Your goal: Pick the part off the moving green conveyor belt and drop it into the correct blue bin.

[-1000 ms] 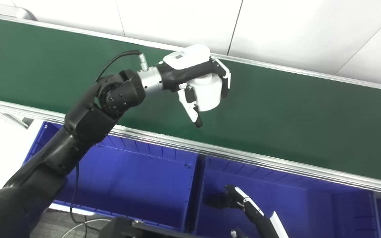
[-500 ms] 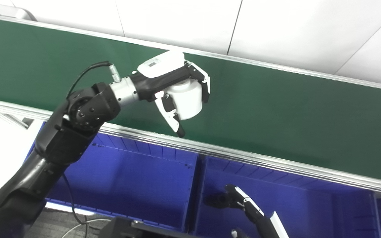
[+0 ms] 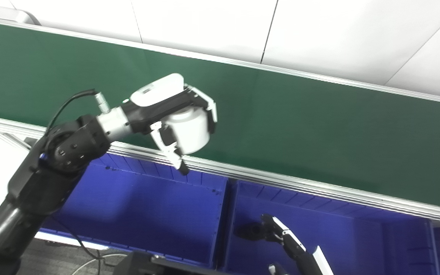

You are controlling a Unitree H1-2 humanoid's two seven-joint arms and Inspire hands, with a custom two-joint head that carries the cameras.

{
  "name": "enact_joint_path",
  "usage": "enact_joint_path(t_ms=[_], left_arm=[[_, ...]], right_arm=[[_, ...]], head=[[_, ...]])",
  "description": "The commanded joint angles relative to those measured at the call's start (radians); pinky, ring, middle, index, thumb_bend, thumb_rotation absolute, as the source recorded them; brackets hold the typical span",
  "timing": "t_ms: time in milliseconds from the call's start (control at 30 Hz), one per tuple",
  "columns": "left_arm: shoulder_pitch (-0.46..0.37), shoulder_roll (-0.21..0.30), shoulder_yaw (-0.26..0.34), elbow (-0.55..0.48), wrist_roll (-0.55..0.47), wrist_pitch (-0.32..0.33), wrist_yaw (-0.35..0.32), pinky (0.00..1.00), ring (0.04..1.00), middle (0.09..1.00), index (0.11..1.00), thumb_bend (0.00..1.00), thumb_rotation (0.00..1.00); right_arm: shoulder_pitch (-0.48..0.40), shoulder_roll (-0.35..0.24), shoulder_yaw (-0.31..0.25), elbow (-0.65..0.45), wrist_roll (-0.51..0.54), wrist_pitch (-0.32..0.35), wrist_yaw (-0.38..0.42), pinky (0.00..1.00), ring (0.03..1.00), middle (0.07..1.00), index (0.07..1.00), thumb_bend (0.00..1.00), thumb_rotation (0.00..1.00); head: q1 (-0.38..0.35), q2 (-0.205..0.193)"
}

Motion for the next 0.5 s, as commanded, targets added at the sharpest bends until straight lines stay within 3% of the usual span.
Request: enact_joint_path(t_ms=[0,67,100,167,400,467], left_arm=[[0.019,0.026,0.028,-0.035,-0.034,-0.027,0.023,0.15,0.200,0.260,0.215,0.67,0.00],[0.050,0.030,0.040,-0.038,-0.045,-0.033,0.029,0.16,0.210,0.258,0.214,0.66,0.00],[0.069,0.031,0.047,-0.035,-0.052,-0.037,0.031,0.18,0.347,0.264,0.219,0.55,0.00],[0.096,0.031,0.055,-0.034,-0.059,-0.036,0.031,0.17,0.429,0.268,0.226,0.48,0.00],[0.192,0.027,0.082,-0.034,-0.044,-0.010,0.034,0.18,0.442,0.284,0.228,0.47,0.00],[0.219,0.023,0.086,-0.006,-0.057,-0.031,0.041,0.17,0.442,0.281,0.227,0.47,0.00]], right_arm=[[0.029,-0.002,0.008,-0.036,0.002,-0.019,0.002,0.79,0.885,0.932,0.897,0.55,0.87],[0.032,-0.002,0.008,-0.041,0.003,-0.017,0.002,0.80,0.886,0.933,0.899,0.54,0.87],[0.033,-0.003,0.008,-0.042,0.003,-0.017,0.002,0.79,0.885,0.931,0.897,0.54,0.87],[0.033,-0.005,0.008,-0.042,0.005,-0.017,0.003,0.80,0.886,0.931,0.897,0.54,0.87],[0.035,-0.007,0.009,-0.042,0.004,-0.019,0.004,0.81,0.892,0.934,0.900,0.54,0.88],[0.038,-0.007,0.009,-0.045,0.001,-0.018,0.004,0.81,0.892,0.934,0.900,0.54,0.88]], head=[[0.002,0.003],[0.006,0.005],[0.006,0.005],[0.009,0.007],[0.013,0.014],[0.013,0.016]])
